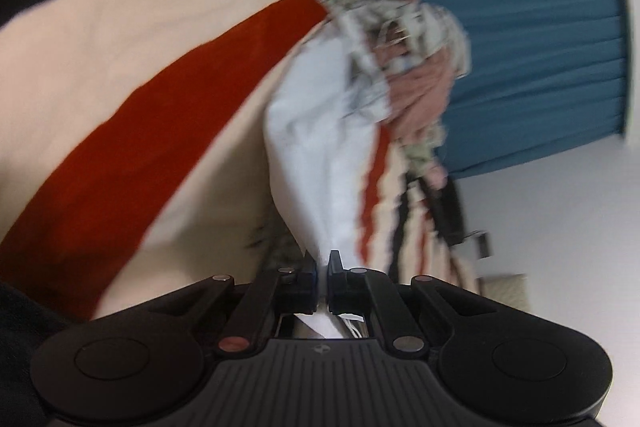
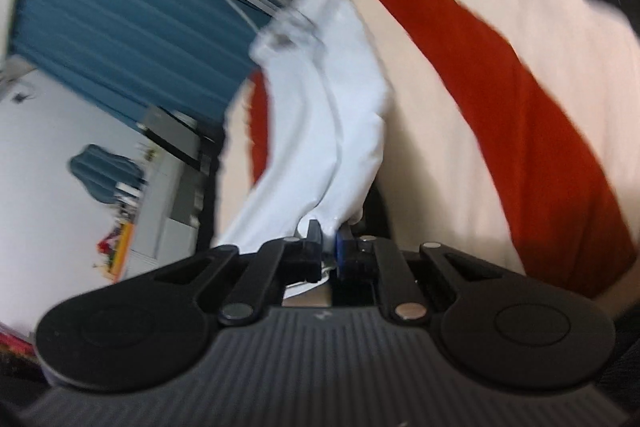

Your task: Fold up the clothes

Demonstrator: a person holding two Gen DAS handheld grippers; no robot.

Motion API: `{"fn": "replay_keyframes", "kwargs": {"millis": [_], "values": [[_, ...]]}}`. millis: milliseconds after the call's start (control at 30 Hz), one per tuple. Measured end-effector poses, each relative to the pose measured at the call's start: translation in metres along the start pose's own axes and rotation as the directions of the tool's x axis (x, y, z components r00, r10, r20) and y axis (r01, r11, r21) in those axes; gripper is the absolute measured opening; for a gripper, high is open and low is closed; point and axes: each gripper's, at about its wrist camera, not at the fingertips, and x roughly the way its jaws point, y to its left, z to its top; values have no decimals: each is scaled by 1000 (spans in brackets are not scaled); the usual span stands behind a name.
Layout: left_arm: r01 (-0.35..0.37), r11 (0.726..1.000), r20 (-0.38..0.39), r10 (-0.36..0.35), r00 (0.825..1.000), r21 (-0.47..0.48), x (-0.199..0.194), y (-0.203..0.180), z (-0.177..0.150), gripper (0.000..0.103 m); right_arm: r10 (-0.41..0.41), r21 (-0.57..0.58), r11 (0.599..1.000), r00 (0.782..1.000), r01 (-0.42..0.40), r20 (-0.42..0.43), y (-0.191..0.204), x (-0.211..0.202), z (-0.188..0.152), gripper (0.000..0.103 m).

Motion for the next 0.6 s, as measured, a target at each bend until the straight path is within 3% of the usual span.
{"fn": "replay_keyframes", "kwargs": {"millis": [200, 333, 467, 600], "values": [[115, 991, 33, -118, 993, 74, -46, -62, -15, 4, 65, -140, 989, 993, -51, 95, 52, -58, 20, 9], [111, 988, 8, -112, 994, 105, -69, -70, -48, 4, 90, -167, 983, 990, -72, 107, 54, -93, 8, 9], [99, 991, -9, -99, 995, 88, -75, -59, -66, 3, 69, -142, 988, 992, -54, 107, 34, -101, 0, 9], [50, 996, -3, -50, 999, 80, -38, -59, -47, 3, 37, -106, 994, 995, -27, 95, 23, -72, 14, 9]]}}
